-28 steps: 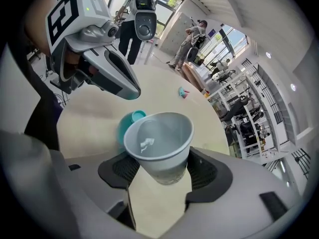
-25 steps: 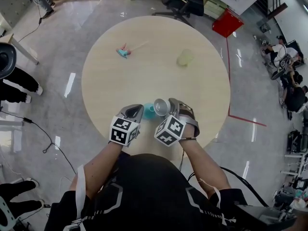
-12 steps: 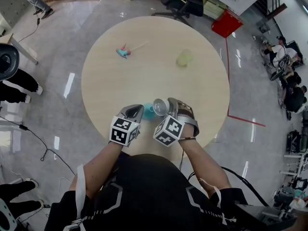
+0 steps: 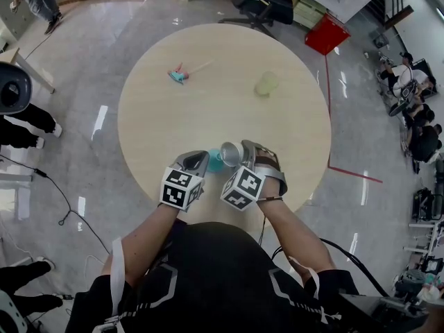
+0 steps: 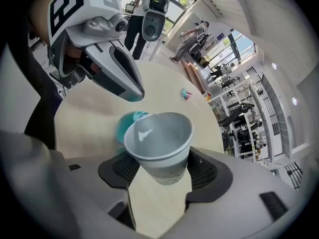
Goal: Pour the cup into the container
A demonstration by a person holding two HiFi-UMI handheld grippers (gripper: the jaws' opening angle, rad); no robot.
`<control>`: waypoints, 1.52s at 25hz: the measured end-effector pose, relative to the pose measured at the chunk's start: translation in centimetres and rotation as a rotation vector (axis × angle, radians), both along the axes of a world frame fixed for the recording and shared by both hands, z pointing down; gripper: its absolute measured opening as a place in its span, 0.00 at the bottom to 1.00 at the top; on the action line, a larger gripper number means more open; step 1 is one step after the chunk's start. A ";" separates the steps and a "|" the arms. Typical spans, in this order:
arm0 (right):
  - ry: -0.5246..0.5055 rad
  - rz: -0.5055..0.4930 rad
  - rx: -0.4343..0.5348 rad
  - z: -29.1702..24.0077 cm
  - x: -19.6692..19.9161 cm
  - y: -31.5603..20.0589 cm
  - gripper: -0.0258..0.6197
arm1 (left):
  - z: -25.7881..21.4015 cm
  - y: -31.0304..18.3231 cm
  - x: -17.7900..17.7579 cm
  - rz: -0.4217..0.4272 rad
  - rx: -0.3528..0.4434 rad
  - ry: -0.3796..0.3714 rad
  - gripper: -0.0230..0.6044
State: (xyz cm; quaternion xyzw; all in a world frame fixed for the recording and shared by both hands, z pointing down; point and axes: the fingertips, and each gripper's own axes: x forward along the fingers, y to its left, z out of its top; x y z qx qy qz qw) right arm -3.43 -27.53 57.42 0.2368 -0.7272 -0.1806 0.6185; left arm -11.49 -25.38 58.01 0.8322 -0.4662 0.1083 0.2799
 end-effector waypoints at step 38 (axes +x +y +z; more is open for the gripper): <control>0.041 -0.025 0.041 -1.1 0.3 -0.3 0.51 | 0.5 0.5 -0.3 -0.007 -0.011 -0.004 0.04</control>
